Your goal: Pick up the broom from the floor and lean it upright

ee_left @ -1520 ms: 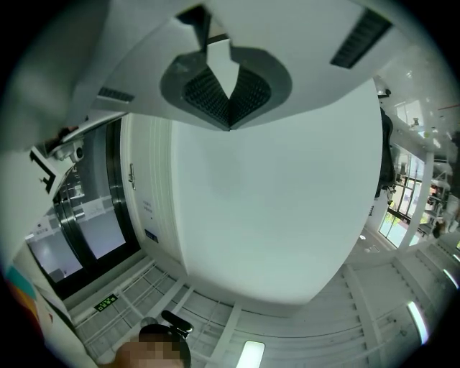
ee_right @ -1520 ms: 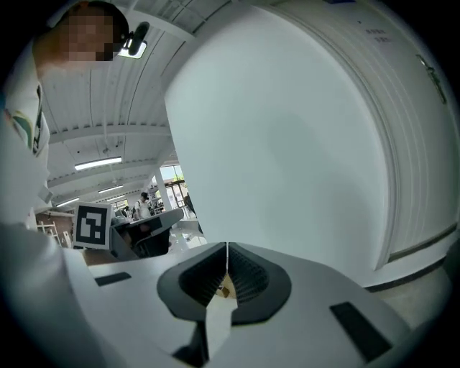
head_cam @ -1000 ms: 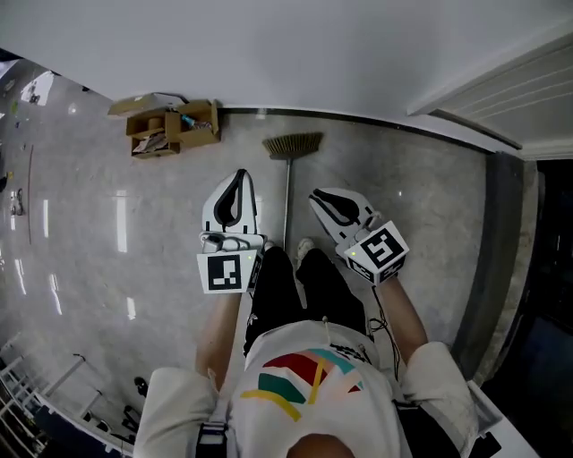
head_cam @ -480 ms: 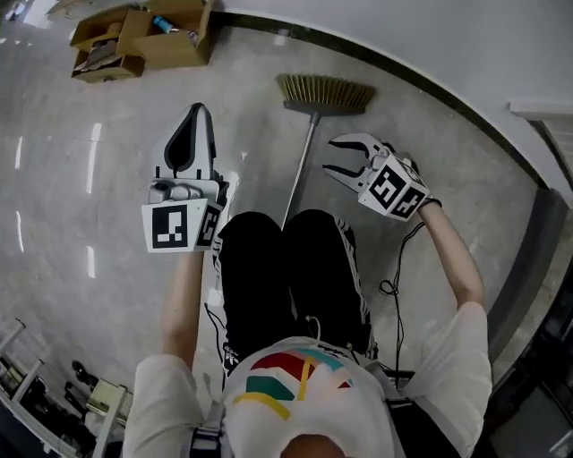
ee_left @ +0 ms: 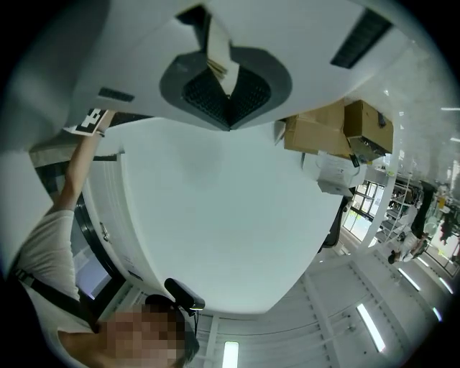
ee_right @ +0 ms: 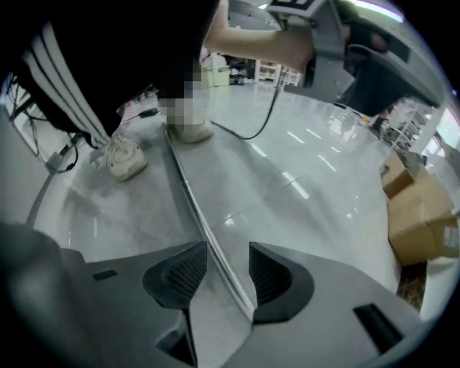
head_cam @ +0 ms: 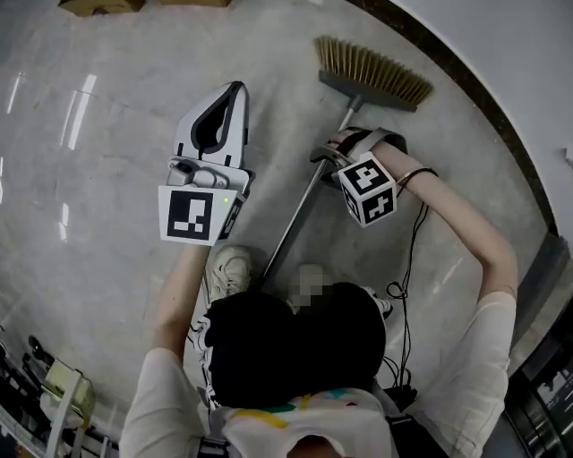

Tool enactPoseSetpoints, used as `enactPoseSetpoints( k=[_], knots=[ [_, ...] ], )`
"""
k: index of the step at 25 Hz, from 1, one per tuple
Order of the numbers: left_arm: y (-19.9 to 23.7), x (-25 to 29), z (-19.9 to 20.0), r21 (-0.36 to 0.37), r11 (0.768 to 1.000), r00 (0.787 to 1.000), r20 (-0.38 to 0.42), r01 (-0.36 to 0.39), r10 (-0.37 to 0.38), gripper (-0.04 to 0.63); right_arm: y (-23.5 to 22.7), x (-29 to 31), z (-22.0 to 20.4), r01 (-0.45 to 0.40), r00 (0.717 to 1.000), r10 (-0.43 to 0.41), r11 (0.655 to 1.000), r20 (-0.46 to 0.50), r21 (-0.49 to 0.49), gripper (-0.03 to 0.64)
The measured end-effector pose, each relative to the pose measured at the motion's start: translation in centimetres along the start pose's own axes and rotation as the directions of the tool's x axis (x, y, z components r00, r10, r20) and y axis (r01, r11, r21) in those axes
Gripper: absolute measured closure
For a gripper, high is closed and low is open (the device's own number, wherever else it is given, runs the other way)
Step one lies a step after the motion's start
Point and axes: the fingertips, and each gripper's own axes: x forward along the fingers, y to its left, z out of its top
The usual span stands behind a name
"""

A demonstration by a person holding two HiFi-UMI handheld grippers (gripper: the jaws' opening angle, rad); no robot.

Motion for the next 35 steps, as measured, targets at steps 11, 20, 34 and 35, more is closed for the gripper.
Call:
enactPoseSetpoints(
  k=[11,20,34,35],
  knots=[
    [-4.2,-2.0,-4.6,0.003,0.999,0.997,-0.054,0.046,-0.046,0.549,2.0,3.1,-1.9,-0.017,0.987,-0.034,0.952,-0.160,-0.307,0.437],
    [-3.5,-0.7,-4.3,0.030,0.998,0.996,-0.078,0.051,-0.049,0.550,2.9,2.6,-5.0,-0.106,0.963,0.060,0.980,-0.263,-0.167,0.511],
    [-5.4,5.1,-1.1,0.086,0.981,0.983,-0.082,0.172,-0.165,0.549,14.5,-6.1,-15.0,-0.001,0.939,0.125,0.933,-0.322,0.359,0.511],
    [-5.6,5.4,-0.4,0.100,0.977,0.980,-0.081,0.187,-0.180,0.549,14.9,-7.0,-15.9,0.030,0.939,0.114,0.912,-0.323,0.410,0.514]
  ],
)
